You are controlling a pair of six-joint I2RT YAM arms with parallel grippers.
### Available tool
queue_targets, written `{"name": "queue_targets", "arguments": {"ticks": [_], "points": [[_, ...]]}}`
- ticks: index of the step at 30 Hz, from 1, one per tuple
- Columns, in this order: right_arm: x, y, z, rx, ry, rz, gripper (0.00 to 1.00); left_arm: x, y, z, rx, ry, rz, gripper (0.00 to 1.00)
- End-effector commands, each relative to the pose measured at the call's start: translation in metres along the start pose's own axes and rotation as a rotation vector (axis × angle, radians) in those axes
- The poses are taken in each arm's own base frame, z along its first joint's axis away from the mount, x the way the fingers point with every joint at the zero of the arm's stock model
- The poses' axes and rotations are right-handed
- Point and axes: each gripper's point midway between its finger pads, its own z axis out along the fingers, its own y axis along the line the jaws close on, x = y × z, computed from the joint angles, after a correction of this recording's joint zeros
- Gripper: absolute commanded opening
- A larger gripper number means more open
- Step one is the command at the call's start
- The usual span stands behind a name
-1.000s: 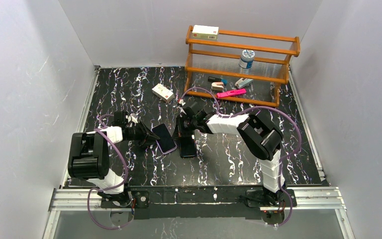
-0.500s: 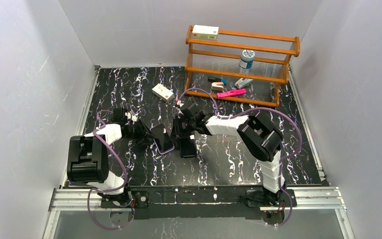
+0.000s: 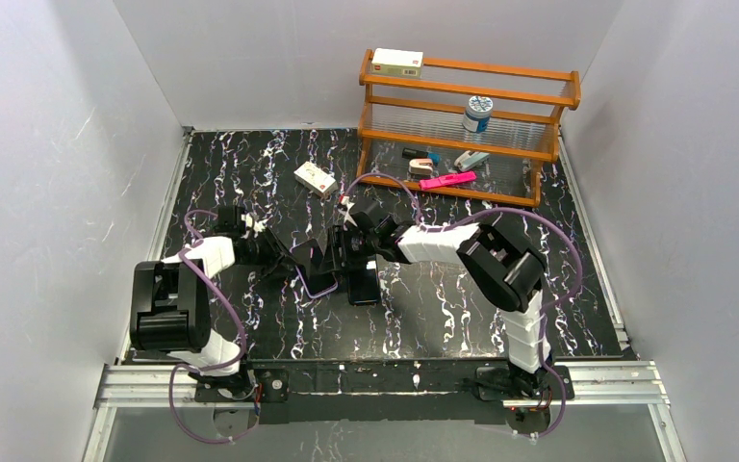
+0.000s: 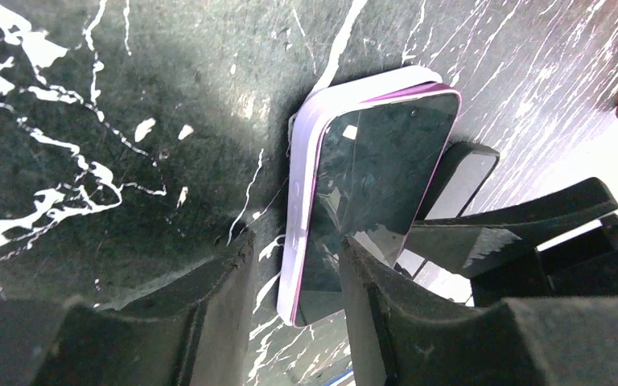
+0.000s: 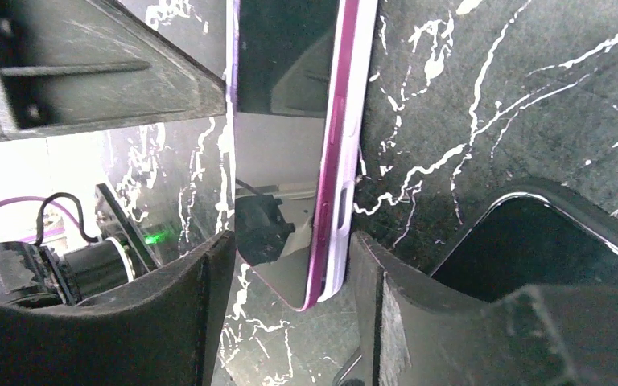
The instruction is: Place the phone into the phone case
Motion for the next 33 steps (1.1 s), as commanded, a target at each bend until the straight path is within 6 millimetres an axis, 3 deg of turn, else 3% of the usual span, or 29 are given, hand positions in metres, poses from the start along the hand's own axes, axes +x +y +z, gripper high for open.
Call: {"name": "queue_targets", "arguments": {"ticks": [1,9,18,24,33], "points": [[0.001,-0.001,0.011,-0.031,0.013,0.014,0.63,0.008,-0.001,0.005,0.036,0.042,-0.022,0.39],[0.005,-0.005,0.02,-0.023,0.029,0.044,0.72,0.018,0.008,0.012,0.026,0.08,-0.045,0.28],[-0.001,0.035,0.019,-0.223,0.044,0.12,0.72,0.037,0.005,0.017,0.09,0.149,-0.124,0.19],[-0.01,0.064,0.001,-0.401,0.013,0.174,0.7,0.042,-0.002,0.016,0.141,0.171,-0.154,0.19],[-0.012,0.065,-0.011,-0.44,-0.013,0.162,0.63,0.039,0.007,0.014,0.092,0.148,-0.129,0.22]]}}
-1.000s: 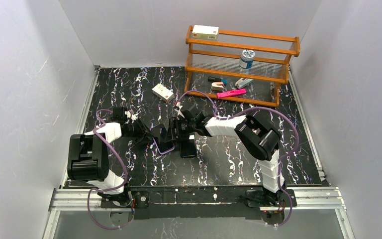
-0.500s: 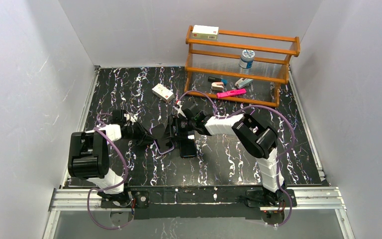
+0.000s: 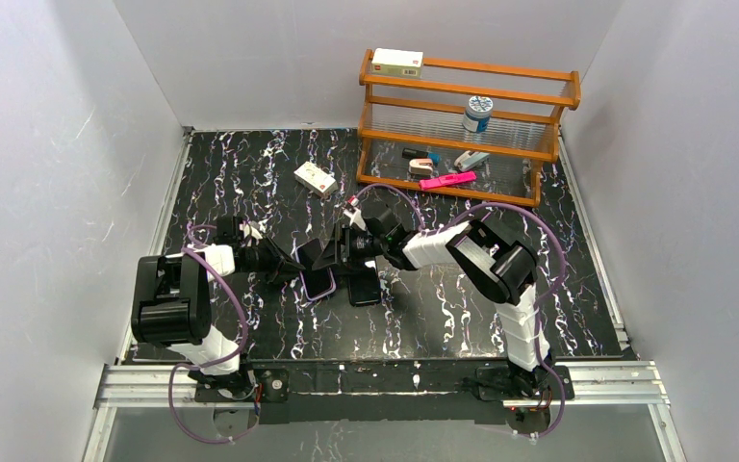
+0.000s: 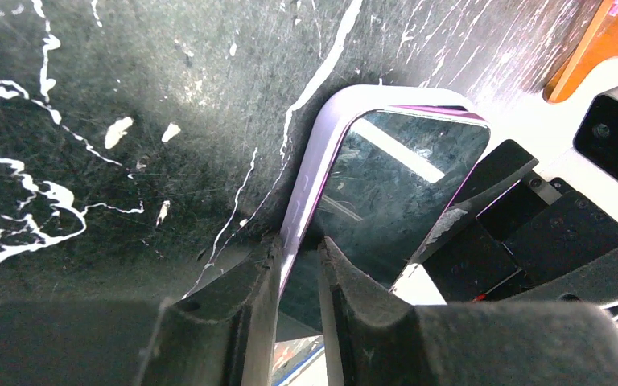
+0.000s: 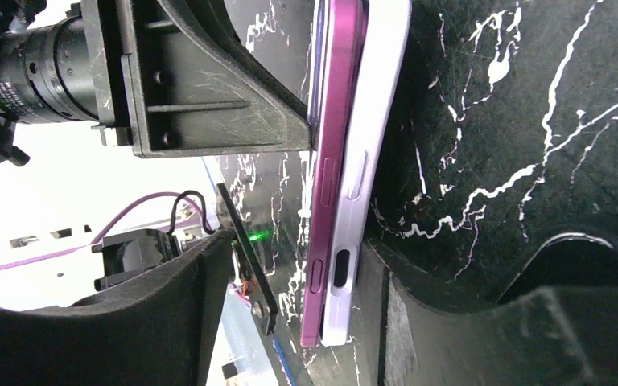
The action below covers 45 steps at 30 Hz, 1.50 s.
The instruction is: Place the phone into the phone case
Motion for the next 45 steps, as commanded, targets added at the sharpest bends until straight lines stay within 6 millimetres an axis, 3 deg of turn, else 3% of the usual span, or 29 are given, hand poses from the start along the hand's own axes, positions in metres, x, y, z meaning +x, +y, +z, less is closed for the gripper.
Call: {"name": "queue_targets", "arguments": {"ticks": [1,5,9,18,22,27,30,32,35,37,41,45], "points": [[-0.001,0.05,-0.007,-0.18,-0.002,-0.081,0.62,0.024,0.018,0.002,-0.065,0.076,-0.036,0.22],[-0.002,0.048,-0.007,-0.185,-0.005,-0.076,0.58,0.026,0.02,0.002,-0.07,0.081,-0.04,0.22],[-0.002,0.049,-0.008,-0.2,-0.005,-0.071,0.46,0.026,0.02,0.002,-0.07,0.08,-0.04,0.22],[-0.005,0.04,-0.009,-0.15,-0.032,-0.088,0.01,0.027,0.02,0.002,-0.069,0.079,-0.047,0.23],[-0.009,0.034,-0.008,-0.099,-0.051,-0.092,0.01,0.029,0.021,0.004,-0.066,0.089,-0.058,0.25],[-0.012,0.037,-0.007,-0.096,-0.05,-0.084,0.36,0.03,0.022,0.004,-0.065,0.093,-0.062,0.25],[-0.013,0.036,-0.006,-0.092,-0.046,-0.079,0.43,0.031,0.022,0.003,-0.062,0.093,-0.062,0.25],[-0.014,0.036,-0.005,-0.089,-0.046,-0.078,0.35,0.031,0.02,0.003,-0.055,0.093,-0.059,0.25],[-0.014,0.039,-0.007,-0.092,-0.053,-0.084,0.12,0.031,0.016,0.001,-0.038,0.096,-0.051,0.28],[-0.019,0.043,-0.014,-0.094,-0.081,-0.097,0.03,0.028,0.009,-0.002,-0.021,0.093,-0.033,0.34],[-0.037,0.058,-0.038,-0.108,-0.154,-0.124,0.01,0.021,-0.02,-0.014,0.06,0.07,0.038,0.51],[-0.05,0.076,-0.066,-0.16,-0.2,-0.133,0.01,0.018,-0.06,-0.035,0.201,0.023,0.113,0.67]]}}
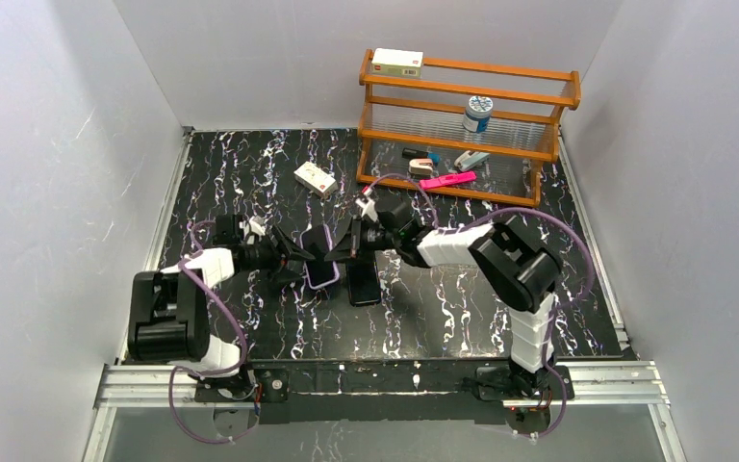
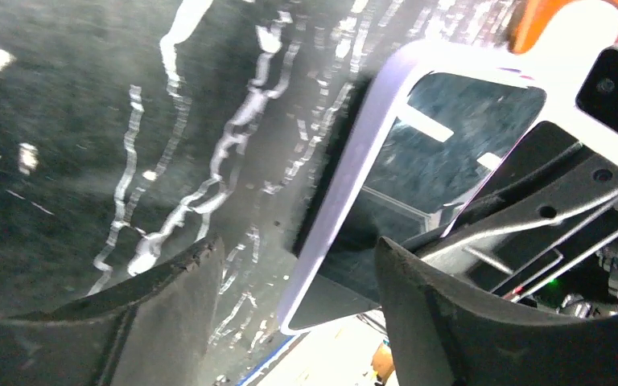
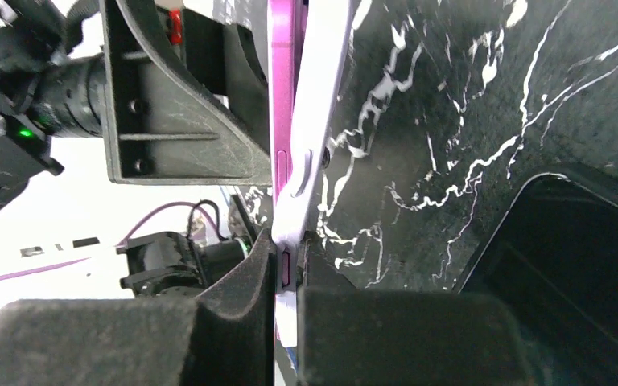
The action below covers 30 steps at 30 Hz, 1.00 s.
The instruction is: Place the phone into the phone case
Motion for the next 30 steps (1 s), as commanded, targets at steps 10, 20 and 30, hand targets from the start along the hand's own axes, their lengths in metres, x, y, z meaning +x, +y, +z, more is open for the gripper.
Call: {"name": "queue_targets", "arguments": {"ticks": [10,20,30], "points": [[-0.036,0.123,-0.107,-0.359,-0.216,-0.181,0.01,0.007,-0.153,-0.076,0.569,-0.131,0.197,0.75],[-0.018,0.155,-0.143,-0.523,-0.258,-0.268,0.01,0.053,-0.197,-0.071,0.67,-0.026,0.317,0.57],[-0.004,0.142,-0.152,-0.467,-0.262,-0.303,0.27,0.07,-0.214,-0.085,0.758,-0.03,0.388,0.01]]}}
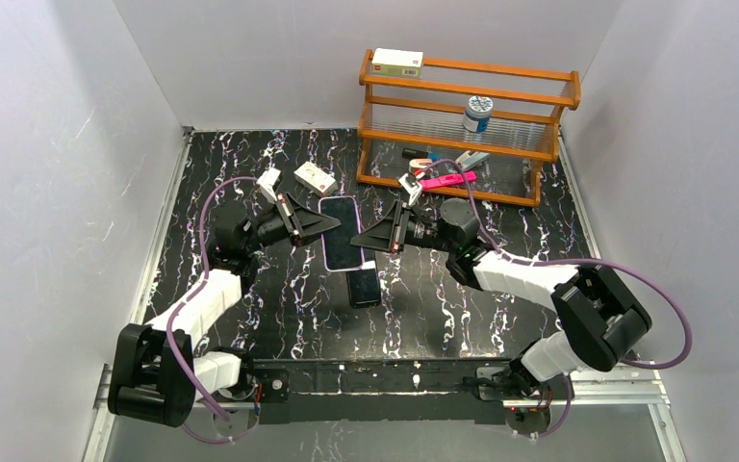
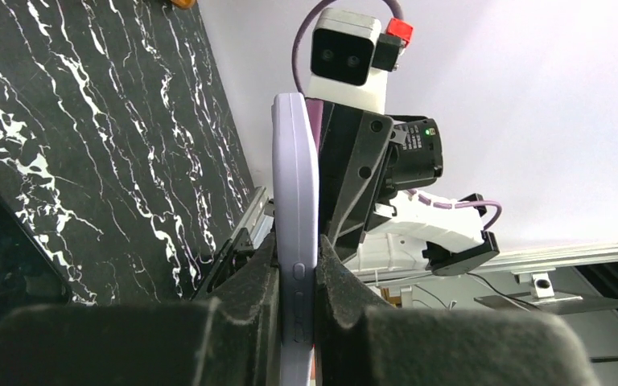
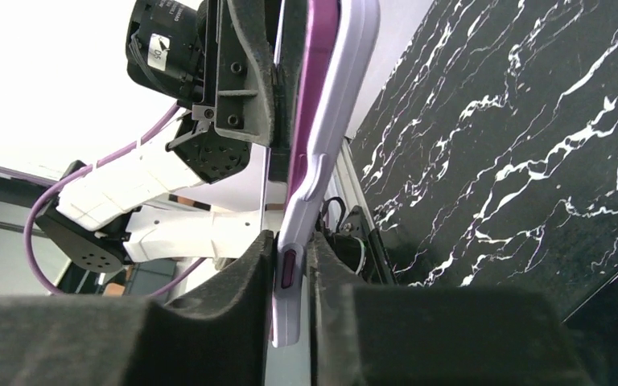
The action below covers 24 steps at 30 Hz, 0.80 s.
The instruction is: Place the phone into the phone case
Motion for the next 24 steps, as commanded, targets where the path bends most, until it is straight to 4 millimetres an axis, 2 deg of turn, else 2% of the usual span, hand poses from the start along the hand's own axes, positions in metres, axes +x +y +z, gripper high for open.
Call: {"name": "queue_targets", "arguments": {"ticks": [1,4,8,13,19,22,24], "points": [[-0.004,0.032,-0.008,-0.1,-0.028,-0.151,0.34,0.008,-0.022,-0.001,0.065,0.026,0.057,0.0],[-0.007,0.037,-0.016,-0.089,-0.04,-0.181,0.51,0.015,-0.027,-0.004,0.084,0.056,0.101,0.0],[-0.02,0.04,-0.029,-0.05,-0.064,-0.215,0.68,0.026,-0.032,-0.004,0.111,0.106,0.167,0.0],[-0.03,0.043,-0.041,-0.039,-0.062,-0.219,0.81,0.049,-0.04,0.0,0.159,0.181,0.26,0.0],[-0.029,0.046,-0.041,-0.042,-0.001,-0.224,0.85,0.074,-0.048,0.007,0.207,0.283,0.308,0.0],[-0.027,0.051,-0.04,-0.074,0.036,-0.24,0.81,0.078,-0.045,0.008,0.21,0.31,0.307,0.0],[-0.026,0.054,-0.039,-0.093,0.045,-0.241,0.74,0.08,-0.041,0.009,0.204,0.322,0.296,0.0]]}}
